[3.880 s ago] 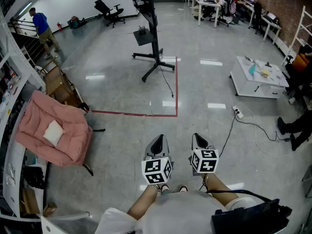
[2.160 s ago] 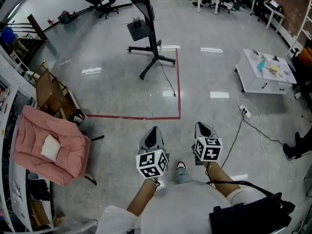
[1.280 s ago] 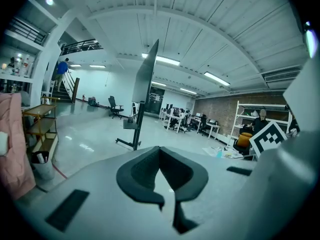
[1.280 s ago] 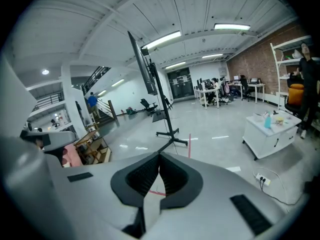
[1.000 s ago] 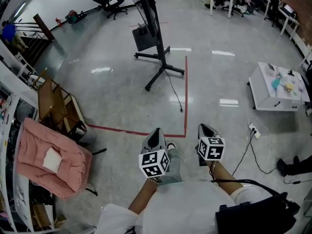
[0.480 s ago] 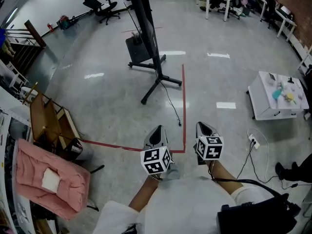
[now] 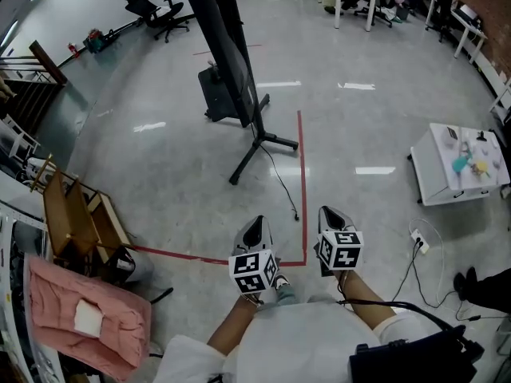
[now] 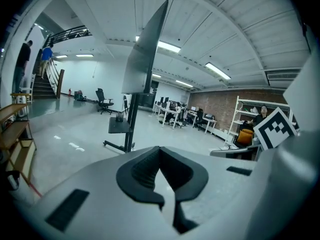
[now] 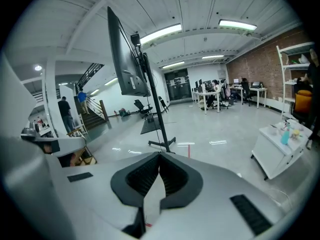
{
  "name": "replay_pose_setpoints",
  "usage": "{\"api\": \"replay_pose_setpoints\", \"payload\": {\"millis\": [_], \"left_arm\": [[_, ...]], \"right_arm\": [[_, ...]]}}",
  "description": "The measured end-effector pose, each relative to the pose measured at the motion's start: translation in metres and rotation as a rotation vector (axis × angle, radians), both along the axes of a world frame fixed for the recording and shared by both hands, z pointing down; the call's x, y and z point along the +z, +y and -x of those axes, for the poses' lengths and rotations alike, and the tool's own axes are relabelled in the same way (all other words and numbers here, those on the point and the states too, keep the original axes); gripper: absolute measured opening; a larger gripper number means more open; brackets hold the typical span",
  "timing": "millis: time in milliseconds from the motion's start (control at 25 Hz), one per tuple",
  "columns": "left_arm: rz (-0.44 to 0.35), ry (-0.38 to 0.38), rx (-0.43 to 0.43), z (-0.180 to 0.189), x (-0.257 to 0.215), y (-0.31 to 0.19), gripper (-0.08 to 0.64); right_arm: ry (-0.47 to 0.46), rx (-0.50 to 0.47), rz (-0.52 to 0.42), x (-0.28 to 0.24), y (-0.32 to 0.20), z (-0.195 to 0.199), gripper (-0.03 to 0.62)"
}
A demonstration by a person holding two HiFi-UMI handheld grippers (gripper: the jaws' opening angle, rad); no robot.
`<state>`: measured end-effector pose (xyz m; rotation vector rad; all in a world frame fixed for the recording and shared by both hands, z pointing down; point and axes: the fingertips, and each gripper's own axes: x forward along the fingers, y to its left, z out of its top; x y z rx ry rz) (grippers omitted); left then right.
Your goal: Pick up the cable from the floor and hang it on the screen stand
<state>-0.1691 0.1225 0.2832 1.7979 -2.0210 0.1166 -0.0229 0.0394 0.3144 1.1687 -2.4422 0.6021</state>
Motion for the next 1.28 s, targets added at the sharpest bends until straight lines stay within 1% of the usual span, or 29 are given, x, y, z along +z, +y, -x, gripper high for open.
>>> {"api": "replay_pose_setpoints", "payload": {"millis": [120, 280, 360, 480, 640, 800, 920, 1080, 1280], "left_arm": [[0.045, 0.0, 0.014, 0.002, 0.015, -0.019, 0.003], [0.112, -0.001, 0.008, 0.005, 0.05, -0.038, 0.003], [0.15, 0.001, -0.003, 0.007, 0.075, -0.052, 0.003], [0.203, 0.017, -0.015, 0.009, 0.115, -0.071, 0.003], [0.24, 0.008, -0.009, 0.014, 0.173, -0.097, 0.003], [0.258, -0.009, -0.003, 0.02, 0.251, -0.116, 0.003], [0.266, -0.01, -0.019, 0.025, 0.319, -0.124, 0.003], [0.261, -0.014, -0.041, 0.038, 0.411, -0.126, 0.003], [0.244, -0.075, -0.026, 0.071, 0.524, -0.133, 0.003]], "right_arm": [[0.006, 0.016, 0.029, 0.016, -0.02, -0.003, 0.018], [0.005, 0.027, 0.091, 0.06, -0.047, -0.006, 0.018], [0.011, 0.03, 0.128, 0.088, -0.064, -0.006, 0.018], [0.049, 0.019, 0.179, 0.136, -0.086, -0.008, 0.018], [0.076, -0.002, 0.215, 0.207, -0.113, -0.006, 0.018], [0.07, -0.008, 0.227, 0.287, -0.131, 0.0, 0.02], [0.065, -0.024, 0.249, 0.358, -0.134, 0.003, 0.02], [0.086, -0.082, 0.256, 0.46, -0.134, 0.011, 0.021], [0.135, -0.163, 0.249, 0.596, -0.141, 0.027, 0.023]]}}
